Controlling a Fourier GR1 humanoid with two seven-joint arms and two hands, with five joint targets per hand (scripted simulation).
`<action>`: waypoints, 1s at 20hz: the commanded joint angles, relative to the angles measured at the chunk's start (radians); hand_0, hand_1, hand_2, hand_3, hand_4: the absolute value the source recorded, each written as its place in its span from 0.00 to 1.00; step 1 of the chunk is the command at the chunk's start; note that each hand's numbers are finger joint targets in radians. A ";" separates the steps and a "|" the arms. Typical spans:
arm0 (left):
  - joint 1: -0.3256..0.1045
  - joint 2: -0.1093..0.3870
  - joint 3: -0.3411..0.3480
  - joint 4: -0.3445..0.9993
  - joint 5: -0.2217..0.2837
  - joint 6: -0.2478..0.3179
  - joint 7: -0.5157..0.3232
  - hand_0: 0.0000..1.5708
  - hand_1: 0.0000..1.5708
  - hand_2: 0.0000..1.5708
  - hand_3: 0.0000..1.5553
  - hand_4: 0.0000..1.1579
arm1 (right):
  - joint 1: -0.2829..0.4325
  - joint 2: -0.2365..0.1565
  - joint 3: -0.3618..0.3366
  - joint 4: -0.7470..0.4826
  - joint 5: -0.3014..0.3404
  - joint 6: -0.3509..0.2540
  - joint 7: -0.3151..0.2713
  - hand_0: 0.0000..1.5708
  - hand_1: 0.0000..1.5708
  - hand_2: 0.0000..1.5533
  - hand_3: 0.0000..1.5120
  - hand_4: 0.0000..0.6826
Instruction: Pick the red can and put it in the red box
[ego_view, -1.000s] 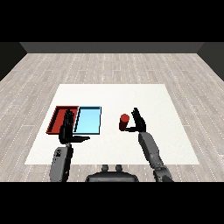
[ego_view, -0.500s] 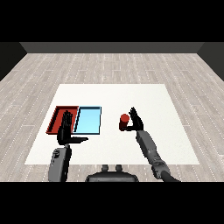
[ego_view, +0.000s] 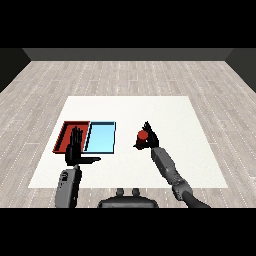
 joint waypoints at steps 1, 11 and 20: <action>-0.019 -0.015 -0.012 -0.029 -0.007 0.032 0.053 0.00 0.00 0.00 0.00 0.00 | -0.044 0.001 0.077 0.142 -0.068 -0.034 -0.114 0.00 0.00 0.00 0.00 0.00; -0.002 -0.018 -0.024 -0.052 -0.010 0.028 0.055 0.00 0.00 0.00 0.00 0.00 | -0.117 0.001 0.093 0.184 -0.092 -0.037 -0.076 0.00 0.00 0.00 0.00 0.00; 0.003 -0.008 -0.025 -0.055 -0.018 0.028 0.030 0.00 0.00 0.00 0.00 0.00 | -0.195 0.001 0.126 0.321 -0.171 -0.248 -0.077 0.93 0.93 0.94 0.94 0.90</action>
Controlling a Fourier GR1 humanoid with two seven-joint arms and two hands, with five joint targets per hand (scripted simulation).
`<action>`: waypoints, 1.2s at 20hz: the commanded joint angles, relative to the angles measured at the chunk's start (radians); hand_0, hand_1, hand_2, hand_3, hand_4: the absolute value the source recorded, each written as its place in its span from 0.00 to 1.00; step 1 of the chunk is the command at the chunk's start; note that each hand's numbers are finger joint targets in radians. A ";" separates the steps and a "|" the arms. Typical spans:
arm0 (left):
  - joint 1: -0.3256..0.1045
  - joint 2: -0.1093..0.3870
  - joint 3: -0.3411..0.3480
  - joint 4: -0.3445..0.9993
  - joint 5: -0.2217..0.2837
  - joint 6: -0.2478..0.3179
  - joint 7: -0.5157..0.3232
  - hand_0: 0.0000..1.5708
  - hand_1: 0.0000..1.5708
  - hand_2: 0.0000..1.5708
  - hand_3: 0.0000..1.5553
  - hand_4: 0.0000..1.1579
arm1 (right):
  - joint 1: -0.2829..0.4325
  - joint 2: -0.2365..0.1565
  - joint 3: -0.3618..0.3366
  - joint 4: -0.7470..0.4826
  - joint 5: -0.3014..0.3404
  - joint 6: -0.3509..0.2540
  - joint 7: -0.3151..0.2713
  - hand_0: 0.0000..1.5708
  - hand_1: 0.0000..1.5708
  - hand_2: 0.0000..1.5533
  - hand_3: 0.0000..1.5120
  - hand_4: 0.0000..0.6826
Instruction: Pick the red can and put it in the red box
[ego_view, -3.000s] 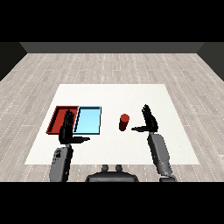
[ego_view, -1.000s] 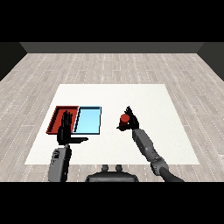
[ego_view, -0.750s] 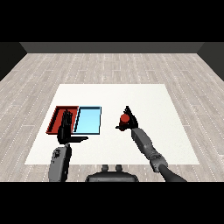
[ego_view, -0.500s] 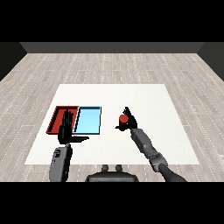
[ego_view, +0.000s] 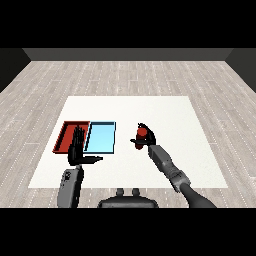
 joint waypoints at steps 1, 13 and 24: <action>0.037 0.022 0.010 -0.077 0.031 -0.022 0.049 0.00 0.00 0.00 0.00 0.00 | -0.026 0.001 0.040 0.004 -0.041 -0.097 0.019 0.93 0.93 0.94 0.94 0.90; -0.020 0.008 0.002 -0.061 0.039 -0.011 0.090 0.00 0.00 0.00 0.00 0.00 | 0.027 -0.004 0.105 -0.133 0.037 -0.160 0.045 0.92 0.92 0.92 0.91 0.88; -0.027 -0.029 -0.108 0.031 -0.065 0.042 0.007 0.00 0.00 0.00 0.00 0.00 | 0.179 -0.083 0.168 -0.579 0.114 -0.212 0.149 0.92 0.92 0.92 0.91 0.92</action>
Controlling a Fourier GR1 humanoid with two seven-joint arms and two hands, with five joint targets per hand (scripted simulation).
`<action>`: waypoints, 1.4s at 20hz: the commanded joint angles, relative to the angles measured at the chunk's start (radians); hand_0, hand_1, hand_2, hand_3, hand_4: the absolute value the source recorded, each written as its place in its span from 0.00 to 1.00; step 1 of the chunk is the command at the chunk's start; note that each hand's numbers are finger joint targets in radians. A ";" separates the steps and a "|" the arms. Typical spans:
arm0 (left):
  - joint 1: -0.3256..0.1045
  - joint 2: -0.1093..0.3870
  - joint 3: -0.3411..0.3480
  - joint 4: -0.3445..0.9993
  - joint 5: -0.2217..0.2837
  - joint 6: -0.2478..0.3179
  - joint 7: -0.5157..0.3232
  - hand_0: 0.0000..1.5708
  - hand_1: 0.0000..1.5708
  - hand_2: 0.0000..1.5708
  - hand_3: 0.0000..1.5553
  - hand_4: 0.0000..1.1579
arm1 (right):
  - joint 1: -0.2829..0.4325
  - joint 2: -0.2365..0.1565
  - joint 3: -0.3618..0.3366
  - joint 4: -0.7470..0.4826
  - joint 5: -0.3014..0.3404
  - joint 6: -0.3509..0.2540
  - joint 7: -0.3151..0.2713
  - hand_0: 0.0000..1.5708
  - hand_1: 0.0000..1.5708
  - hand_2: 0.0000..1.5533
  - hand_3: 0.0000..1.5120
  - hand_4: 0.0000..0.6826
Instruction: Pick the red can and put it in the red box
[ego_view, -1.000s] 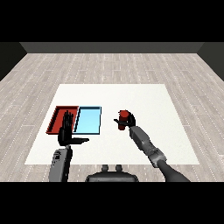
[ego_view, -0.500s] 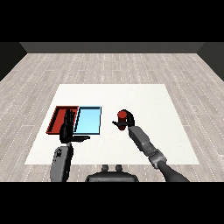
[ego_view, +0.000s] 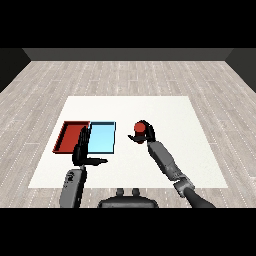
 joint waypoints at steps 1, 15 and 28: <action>-0.001 0.012 -0.025 -0.062 0.000 -0.008 0.099 0.00 0.00 0.00 0.00 0.00 | 0.088 -0.093 0.008 -0.231 0.006 0.021 0.063 0.93 0.93 0.93 0.92 0.94; -0.174 -0.018 -0.222 0.106 0.007 0.201 0.167 0.00 0.00 0.00 0.00 0.00 | 0.251 0.044 0.086 -0.613 0.181 -0.135 0.260 0.92 0.92 0.92 0.91 0.96; -0.220 -0.018 -0.359 0.294 0.083 0.268 0.107 0.00 0.00 0.00 0.00 0.00 | 0.286 0.045 0.232 -0.608 0.101 -0.218 0.183 0.93 0.93 0.93 0.92 0.92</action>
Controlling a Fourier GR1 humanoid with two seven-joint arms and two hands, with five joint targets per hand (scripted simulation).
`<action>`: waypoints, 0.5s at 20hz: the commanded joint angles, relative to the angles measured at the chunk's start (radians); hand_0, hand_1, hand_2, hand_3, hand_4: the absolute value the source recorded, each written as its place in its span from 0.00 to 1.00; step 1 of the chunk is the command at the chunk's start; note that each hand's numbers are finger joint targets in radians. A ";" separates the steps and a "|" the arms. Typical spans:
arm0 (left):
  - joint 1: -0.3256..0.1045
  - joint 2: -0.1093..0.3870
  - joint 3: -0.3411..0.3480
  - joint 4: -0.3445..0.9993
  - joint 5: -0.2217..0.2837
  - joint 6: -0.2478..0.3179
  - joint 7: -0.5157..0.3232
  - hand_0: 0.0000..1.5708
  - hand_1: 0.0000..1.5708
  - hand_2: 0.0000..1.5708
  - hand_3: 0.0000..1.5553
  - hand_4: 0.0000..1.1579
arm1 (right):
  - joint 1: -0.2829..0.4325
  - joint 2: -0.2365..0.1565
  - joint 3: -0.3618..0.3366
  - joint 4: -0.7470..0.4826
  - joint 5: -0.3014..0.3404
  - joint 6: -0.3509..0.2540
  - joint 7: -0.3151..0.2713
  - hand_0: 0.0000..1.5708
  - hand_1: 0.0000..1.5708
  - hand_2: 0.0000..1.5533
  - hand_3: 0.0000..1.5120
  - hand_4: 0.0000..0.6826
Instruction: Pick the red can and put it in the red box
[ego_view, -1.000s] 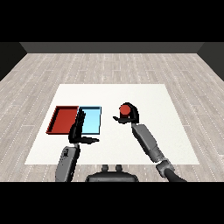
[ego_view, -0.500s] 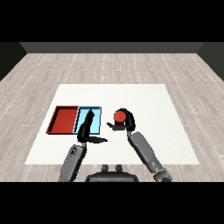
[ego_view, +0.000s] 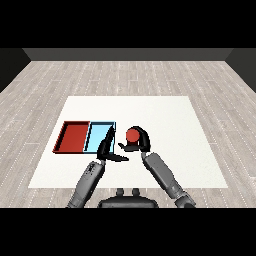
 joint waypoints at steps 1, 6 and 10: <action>-0.005 0.000 -0.085 -0.030 0.026 0.051 0.051 0.00 0.00 0.00 0.00 0.00 | 0.032 -0.011 -0.018 -0.102 0.050 0.009 0.069 0.93 0.93 0.93 0.92 0.93; -0.076 0.000 -0.070 0.174 0.094 0.037 -0.083 0.00 0.00 0.00 0.00 0.00 | -0.036 0.001 0.048 -0.056 0.025 -0.070 0.088 0.92 0.92 0.93 0.92 0.93; -0.054 0.000 -0.136 0.163 0.102 0.091 -0.079 0.00 0.00 0.00 0.00 0.00 | -0.013 0.002 0.120 -0.076 -0.010 -0.111 0.066 0.92 0.92 0.92 0.91 0.94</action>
